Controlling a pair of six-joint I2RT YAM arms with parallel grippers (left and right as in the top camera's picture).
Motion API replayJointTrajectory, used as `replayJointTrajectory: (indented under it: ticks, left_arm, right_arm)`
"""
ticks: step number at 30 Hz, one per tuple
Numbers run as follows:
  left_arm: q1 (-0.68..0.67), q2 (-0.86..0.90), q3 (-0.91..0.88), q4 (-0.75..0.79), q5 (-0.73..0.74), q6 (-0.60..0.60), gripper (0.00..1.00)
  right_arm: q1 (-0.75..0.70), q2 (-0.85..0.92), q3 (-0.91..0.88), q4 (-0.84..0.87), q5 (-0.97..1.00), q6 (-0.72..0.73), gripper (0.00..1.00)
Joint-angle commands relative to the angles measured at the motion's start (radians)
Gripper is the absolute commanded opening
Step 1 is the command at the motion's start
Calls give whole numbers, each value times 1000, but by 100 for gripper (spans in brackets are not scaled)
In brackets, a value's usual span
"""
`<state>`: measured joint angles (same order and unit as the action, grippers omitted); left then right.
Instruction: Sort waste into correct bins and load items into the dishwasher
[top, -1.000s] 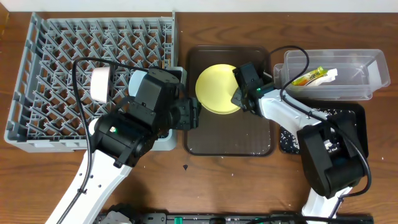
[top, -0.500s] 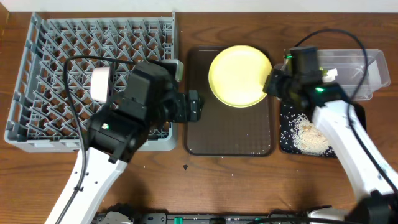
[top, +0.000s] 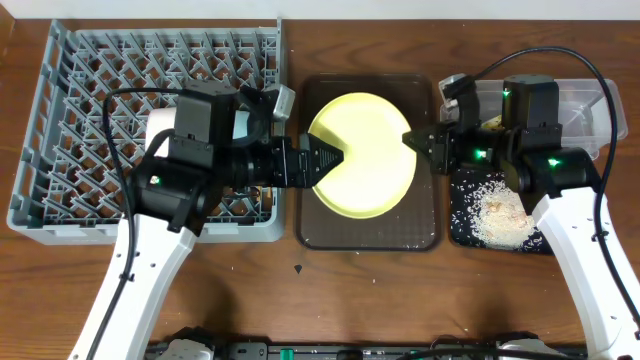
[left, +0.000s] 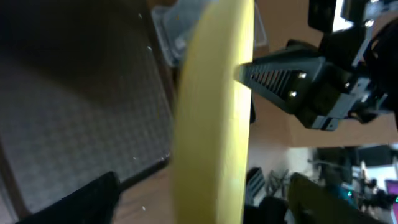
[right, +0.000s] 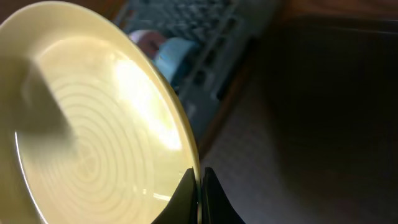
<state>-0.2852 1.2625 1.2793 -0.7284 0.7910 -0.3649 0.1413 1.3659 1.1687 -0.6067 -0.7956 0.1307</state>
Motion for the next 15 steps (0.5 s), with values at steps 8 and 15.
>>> replayJointTrajectory:
  ticks: [8, 15]
  left_arm:
    - [-13, -9, 6, -45, -188, 21, 8]
    - [-13, -132, 16, -179, -927, 130, 8]
  right_arm:
    - [1, -20, 2, 6, -117, -46, 42]
    - [-10, -40, 2, -117, 238, -20, 57]
